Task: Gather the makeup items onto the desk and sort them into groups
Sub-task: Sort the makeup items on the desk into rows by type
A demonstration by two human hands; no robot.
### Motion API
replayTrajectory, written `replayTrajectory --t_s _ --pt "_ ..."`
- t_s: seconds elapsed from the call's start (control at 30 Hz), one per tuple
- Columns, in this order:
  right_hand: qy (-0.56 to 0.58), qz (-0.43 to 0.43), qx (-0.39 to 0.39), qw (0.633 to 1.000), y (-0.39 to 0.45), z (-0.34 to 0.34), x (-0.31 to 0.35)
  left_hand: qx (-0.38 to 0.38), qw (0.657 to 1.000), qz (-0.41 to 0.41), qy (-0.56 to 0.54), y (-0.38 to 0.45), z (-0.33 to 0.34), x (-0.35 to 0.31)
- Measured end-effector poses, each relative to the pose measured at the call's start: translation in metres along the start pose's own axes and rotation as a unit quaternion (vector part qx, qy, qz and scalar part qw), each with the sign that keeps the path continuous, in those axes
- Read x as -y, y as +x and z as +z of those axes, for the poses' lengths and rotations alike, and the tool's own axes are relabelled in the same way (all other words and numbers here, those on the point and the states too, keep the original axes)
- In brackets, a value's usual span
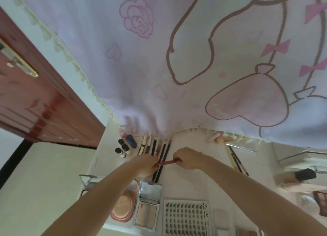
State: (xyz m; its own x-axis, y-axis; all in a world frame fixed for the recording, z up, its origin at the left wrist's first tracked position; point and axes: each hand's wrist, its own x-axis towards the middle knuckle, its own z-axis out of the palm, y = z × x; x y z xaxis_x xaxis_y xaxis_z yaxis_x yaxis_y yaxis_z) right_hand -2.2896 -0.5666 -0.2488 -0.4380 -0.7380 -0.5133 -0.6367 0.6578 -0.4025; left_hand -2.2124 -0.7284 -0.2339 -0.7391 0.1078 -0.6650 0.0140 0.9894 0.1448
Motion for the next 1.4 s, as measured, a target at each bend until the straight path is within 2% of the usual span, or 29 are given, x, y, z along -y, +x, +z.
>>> replayTrajectory --t_s 0.17,0.37,0.6,0.83,1.0,1.27,1.4 --pt "-0.002 -0.019 -0.015 1.0 0.019 0.03 0.0 0.028 0.998 -0.036 -0.041 0.004 0.017 0.004" --pt "0.005 -0.022 -0.046 0.999 0.007 0.042 -0.02 0.057 0.994 -0.027 -0.093 0.015 0.021 -0.009" --pt "-0.002 0.017 -0.042 0.999 -0.01 0.044 -0.037 0.034 0.993 -0.023 -0.115 0.026 0.017 -0.033" --pt "-0.034 0.039 -0.024 0.998 -0.024 0.042 -0.049 0.039 0.999 -0.007 -0.025 0.033 0.017 -0.051" --pt "-0.09 0.026 -0.025 0.995 -0.021 0.032 -0.046 0.029 0.999 -0.011 -0.011 0.032 0.02 -0.051" --pt "-0.197 -0.048 -0.019 0.979 0.026 0.004 -0.022 -0.002 0.996 -0.087 -0.033 0.029 0.031 -0.044" --pt "-0.201 -0.068 -0.02 0.977 0.046 0.003 -0.017 -0.002 0.992 -0.124 -0.014 0.031 0.031 -0.041"
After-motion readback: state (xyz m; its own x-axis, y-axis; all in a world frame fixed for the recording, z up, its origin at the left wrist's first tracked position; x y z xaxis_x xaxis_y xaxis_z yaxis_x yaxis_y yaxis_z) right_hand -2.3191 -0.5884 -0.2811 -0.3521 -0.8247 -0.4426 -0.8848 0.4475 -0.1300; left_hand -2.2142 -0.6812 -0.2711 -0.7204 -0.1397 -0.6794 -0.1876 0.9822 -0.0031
